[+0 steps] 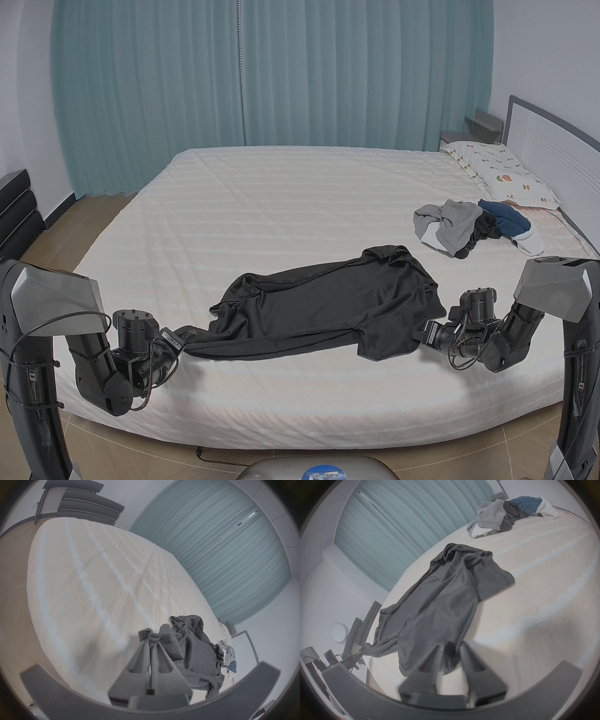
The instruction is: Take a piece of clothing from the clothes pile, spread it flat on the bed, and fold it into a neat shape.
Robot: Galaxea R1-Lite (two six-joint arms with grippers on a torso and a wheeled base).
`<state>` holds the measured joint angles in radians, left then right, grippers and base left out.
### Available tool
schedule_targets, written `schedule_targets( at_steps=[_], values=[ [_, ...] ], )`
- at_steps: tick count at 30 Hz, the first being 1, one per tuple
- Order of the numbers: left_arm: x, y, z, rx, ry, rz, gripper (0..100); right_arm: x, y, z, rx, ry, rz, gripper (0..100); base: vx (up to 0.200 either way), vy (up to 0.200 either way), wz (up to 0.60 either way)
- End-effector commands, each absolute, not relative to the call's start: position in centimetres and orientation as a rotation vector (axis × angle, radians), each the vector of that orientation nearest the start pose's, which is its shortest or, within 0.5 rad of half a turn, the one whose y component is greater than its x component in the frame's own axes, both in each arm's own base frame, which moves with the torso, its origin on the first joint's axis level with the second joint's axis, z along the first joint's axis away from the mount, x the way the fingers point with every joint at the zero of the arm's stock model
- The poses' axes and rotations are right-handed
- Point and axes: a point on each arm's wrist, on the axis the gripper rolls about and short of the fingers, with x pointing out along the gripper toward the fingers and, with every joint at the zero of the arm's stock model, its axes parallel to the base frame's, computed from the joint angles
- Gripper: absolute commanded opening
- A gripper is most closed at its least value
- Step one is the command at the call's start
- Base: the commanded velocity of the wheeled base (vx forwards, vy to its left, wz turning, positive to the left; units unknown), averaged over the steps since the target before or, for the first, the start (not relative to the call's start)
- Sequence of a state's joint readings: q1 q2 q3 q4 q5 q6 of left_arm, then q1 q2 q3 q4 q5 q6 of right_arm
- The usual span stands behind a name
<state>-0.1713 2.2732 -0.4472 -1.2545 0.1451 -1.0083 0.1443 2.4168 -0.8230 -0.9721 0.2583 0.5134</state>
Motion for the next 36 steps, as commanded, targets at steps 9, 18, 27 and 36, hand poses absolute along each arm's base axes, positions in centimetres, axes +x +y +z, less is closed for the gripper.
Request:
schedule_targets(
  at_steps=[9,18,27,36],
  values=[
    [29.4,-4.9,-1.6,-0.839,0.567,0.254,0,33.7,1.7,-1.0,0.562,0.725,0.127,0,0.0,0.0,0.0],
    [27.4,-5.7,-1.1,-0.76,0.619,0.217,0,28.8,-0.4,1.0,0.594,0.76,0.106,0,0.0,0.0,0.0],
    [25.1,-6.4,-2.1,-0.612,0.745,0.185,0,24.5,-1.6,1.3,0.534,0.811,0.076,0,0.0,0.0,0.0],
    [23.9,-6.6,-2.4,-0.529,0.834,0.181,0,22.2,-1.6,0.4,0.475,0.883,0.082,0,0.0,0.0,0.0]
  ],
)
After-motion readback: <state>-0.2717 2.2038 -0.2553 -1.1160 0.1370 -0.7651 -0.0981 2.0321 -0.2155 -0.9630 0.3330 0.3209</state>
